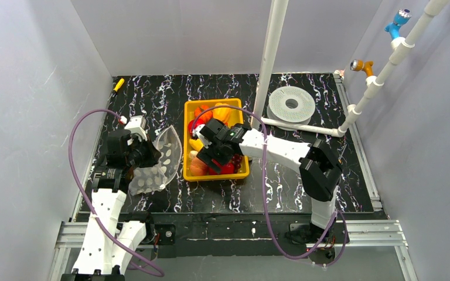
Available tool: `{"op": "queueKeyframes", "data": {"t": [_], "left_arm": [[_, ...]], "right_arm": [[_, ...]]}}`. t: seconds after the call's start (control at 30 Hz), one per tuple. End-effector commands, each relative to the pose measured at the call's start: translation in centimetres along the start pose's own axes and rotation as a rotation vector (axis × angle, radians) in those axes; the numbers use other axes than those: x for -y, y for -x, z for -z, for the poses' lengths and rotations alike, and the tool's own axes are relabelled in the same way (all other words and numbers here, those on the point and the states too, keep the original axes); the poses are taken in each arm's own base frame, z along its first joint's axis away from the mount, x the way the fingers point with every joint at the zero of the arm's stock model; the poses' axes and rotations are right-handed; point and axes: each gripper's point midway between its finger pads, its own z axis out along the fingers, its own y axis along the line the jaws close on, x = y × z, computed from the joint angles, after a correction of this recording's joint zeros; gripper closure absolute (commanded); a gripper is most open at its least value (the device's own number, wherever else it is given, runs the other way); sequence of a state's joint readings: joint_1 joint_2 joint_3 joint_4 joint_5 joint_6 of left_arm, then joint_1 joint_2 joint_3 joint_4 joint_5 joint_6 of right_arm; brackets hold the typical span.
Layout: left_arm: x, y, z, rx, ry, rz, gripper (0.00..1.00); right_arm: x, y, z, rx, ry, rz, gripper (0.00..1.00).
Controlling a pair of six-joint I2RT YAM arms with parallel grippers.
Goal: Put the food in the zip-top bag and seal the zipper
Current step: Pick up the fake vegetable from the bin.
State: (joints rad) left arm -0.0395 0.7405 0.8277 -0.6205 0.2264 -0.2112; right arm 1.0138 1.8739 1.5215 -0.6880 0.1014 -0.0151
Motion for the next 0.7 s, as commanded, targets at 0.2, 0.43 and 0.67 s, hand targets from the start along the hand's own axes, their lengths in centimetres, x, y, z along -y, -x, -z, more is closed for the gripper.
{"op": "queueKeyframes", "data": {"t": [0.2,0.43,0.67], "left_arm": [[0.5,0.0,0.1,0.01,-0.033,-0.026,1.0],[0.7,0.0,0.2,0.015,-0.045,-0.037,1.0],[0.4,-0.1,0.1,0.01,-0.028,-0.029,1.0]], "right_arm": [[-0.6,0.5,-1.5,0.02,0.031,-0.009,0.21],[-1.0,0.3,-2.9,0.014,0.044,-0.03,0.24],[-1.1,-0.5,-4.0,0.0,0.052,-0.03,0.26]]}}
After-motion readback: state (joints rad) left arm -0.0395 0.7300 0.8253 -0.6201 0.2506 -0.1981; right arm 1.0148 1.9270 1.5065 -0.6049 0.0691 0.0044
